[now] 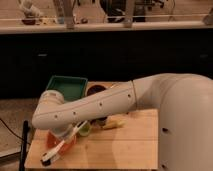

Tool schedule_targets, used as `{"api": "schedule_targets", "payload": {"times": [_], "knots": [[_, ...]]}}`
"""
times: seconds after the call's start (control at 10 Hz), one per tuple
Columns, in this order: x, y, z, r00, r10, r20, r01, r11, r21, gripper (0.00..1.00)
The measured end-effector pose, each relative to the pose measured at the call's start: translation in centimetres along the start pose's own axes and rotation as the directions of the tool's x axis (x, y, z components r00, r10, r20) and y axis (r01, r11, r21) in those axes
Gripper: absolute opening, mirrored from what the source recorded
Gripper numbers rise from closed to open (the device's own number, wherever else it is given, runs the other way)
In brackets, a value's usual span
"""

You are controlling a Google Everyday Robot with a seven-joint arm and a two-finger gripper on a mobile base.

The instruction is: Place brush in red bowl

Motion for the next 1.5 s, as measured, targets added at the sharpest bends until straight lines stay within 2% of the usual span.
{"api": "schedule_targets", "payload": {"times": [0.3,0.6,1.0,1.5], "knots": [[-0.8,-2.4,1.2,0.996,-0.082,0.018,0.081,0.997,0.009,0.0],[-0.9,-4.1,1.9,0.992,-0.12,0.032,0.12,0.993,0.013,0.0],[-0.3,-6.0,2.6,0.991,-0.126,0.047,0.125,0.992,0.014,0.0],[0.7,-6.6,3.4,0.993,-0.088,0.074,0.088,0.996,0.005,0.0]]}}
